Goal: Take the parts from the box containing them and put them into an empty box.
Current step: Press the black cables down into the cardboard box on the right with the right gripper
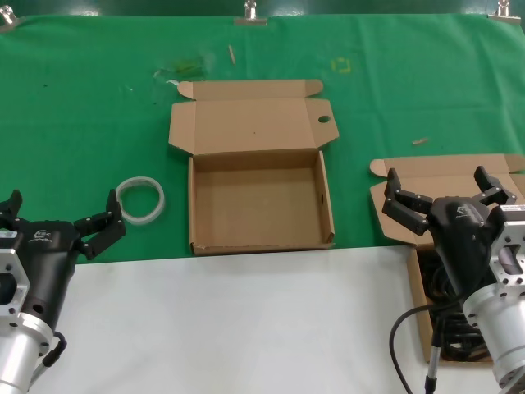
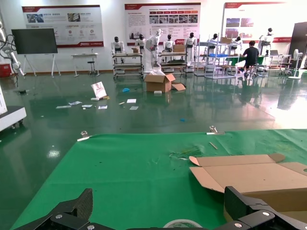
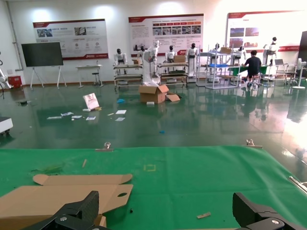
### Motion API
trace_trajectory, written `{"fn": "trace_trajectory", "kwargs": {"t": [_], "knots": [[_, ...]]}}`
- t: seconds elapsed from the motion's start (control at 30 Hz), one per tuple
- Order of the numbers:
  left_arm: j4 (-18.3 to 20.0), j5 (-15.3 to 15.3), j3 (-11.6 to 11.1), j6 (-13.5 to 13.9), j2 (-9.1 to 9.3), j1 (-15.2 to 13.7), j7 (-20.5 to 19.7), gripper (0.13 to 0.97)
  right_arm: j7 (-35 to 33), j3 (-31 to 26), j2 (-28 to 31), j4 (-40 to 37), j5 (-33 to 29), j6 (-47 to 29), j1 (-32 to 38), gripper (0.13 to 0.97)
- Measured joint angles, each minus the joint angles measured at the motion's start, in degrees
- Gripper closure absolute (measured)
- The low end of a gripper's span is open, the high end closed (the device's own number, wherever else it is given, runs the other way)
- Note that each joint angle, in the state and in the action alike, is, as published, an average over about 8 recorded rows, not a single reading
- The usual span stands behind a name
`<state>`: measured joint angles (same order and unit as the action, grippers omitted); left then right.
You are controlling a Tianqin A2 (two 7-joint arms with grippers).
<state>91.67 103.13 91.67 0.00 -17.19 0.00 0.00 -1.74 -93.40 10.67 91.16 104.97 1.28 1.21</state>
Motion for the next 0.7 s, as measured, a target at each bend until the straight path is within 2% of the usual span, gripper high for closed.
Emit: {"fn": "trace_trajectory", "kwargs": {"t": [0.7], "knots": [[0.0,0.0,0.0,0.0,0.00,0.0,0.0,0.132,0.0,0.0,0.0,0.0,0.0,0.0,0.0,0.129]]}}
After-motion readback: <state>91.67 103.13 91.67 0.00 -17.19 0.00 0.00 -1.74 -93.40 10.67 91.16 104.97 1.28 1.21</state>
